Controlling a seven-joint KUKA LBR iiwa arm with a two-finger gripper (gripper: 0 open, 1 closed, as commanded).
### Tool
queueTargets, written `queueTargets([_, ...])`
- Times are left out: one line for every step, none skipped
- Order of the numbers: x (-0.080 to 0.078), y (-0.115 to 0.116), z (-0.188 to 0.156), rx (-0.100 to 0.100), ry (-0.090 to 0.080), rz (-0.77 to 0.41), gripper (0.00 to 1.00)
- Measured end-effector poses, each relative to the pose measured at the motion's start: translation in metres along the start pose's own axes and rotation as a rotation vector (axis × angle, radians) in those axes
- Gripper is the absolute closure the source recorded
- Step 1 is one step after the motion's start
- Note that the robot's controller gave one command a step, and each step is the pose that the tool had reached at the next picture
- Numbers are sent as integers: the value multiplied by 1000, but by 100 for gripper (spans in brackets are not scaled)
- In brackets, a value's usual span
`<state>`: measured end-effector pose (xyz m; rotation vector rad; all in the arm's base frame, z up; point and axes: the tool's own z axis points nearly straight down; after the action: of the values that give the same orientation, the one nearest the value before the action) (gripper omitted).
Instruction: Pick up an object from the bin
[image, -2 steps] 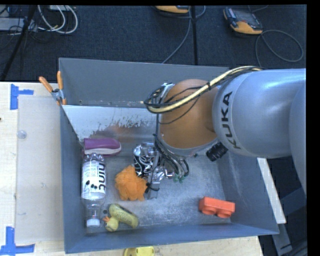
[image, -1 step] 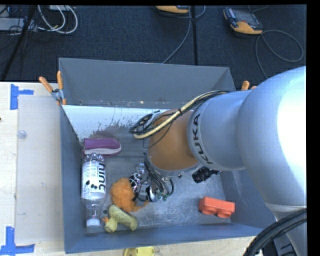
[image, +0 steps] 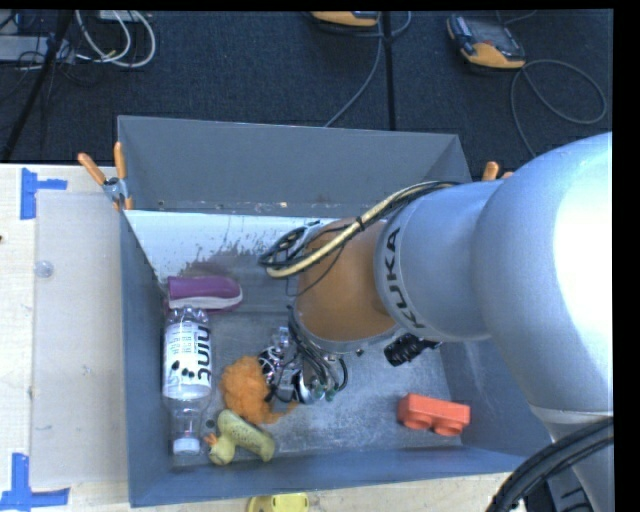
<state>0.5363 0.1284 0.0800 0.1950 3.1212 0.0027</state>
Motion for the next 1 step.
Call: queueTargets([-1, 14, -110, 0, 1, -22, 100])
